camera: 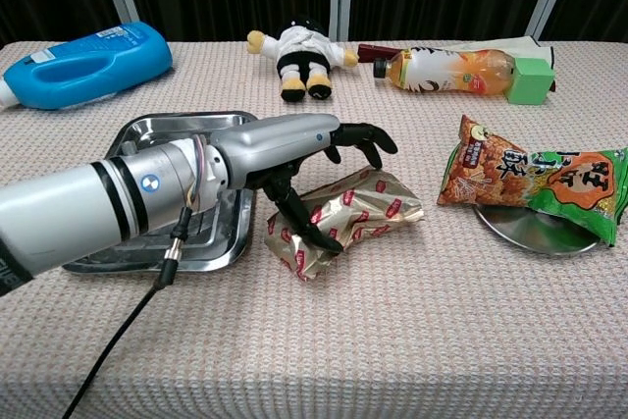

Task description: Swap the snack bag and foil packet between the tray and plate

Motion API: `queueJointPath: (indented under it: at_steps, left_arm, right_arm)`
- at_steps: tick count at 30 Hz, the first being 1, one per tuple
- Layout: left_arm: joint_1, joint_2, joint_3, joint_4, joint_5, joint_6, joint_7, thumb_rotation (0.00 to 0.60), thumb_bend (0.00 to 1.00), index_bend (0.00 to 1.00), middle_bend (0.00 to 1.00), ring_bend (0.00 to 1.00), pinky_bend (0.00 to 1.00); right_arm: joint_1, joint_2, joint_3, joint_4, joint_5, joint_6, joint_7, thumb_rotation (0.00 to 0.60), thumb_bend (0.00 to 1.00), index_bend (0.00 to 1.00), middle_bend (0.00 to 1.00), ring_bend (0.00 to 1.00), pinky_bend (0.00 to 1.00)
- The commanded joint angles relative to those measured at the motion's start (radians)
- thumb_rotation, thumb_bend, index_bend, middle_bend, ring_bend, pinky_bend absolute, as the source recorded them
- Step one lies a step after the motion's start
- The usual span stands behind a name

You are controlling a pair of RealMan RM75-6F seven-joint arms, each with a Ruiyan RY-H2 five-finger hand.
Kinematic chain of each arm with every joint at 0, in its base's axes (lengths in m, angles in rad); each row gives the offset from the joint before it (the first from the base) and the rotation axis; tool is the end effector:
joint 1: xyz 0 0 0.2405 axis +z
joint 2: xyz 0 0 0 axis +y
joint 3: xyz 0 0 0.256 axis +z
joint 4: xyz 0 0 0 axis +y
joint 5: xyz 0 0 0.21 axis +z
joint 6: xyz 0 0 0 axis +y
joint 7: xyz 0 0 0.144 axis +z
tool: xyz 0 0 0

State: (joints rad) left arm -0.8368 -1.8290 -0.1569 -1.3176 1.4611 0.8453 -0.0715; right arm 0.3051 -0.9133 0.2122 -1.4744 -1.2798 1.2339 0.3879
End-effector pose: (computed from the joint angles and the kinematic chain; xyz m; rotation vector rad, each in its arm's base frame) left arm -0.0636 0.2968 -0.1108 -2.2009 -1.1548 -1.2528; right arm -0.3151 -0.2884 0.2620 1.2386 -0.9495 1.0440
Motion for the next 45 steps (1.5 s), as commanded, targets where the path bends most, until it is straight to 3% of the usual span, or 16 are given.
queueJointPath:
  at_steps: [1, 8, 14, 22, 34, 45]
  left_arm:
    - [-0.005, -0.005, 0.004, 0.005, -0.013, -0.009, 0.012, 0.600, 0.03, 0.14, 0.19, 0.11, 0.26]
    - [-0.018, -0.011, 0.009, 0.014, -0.034, -0.021, 0.039, 0.600, 0.06, 0.16, 0.29, 0.26, 0.42]
    - [-0.014, -0.019, 0.022, 0.016, -0.035, -0.004, 0.048, 0.600, 0.24, 0.25, 0.45, 0.42, 0.59]
    - [-0.008, -0.034, 0.025, 0.032, -0.008, 0.051, 0.035, 0.600, 0.43, 0.40, 0.57, 0.55, 0.71]
    - [0.002, -0.018, 0.033, 0.019, 0.044, 0.130, -0.009, 0.600, 0.46, 0.45, 0.61, 0.59, 0.75]
    - [0.043, 0.164, -0.013, -0.072, 0.003, 0.190, 0.037, 0.600, 0.46, 0.45, 0.61, 0.59, 0.74]
  right_arm:
    - [0.000, -0.004, 0.001, 0.004, -0.001, -0.004, 0.003, 0.600, 0.00, 0.00, 0.03, 0.00, 0.05]
    - [0.000, -0.006, 0.005, 0.009, -0.002, -0.016, 0.003, 0.600, 0.00, 0.00, 0.03, 0.00, 0.05]
    - [0.002, -0.003, 0.008, 0.004, 0.002, -0.028, -0.003, 0.600, 0.00, 0.00, 0.02, 0.00, 0.05]
    - [0.002, -0.001, 0.013, -0.002, 0.006, -0.035, -0.013, 0.600, 0.00, 0.00, 0.02, 0.00, 0.05]
    - [0.002, -0.004, 0.019, -0.004, 0.010, -0.039, -0.024, 0.600, 0.00, 0.00, 0.02, 0.00, 0.05]
    - [0.000, -0.004, 0.026, -0.010, 0.013, -0.038, -0.028, 0.600, 0.00, 0.00, 0.02, 0.00, 0.05]
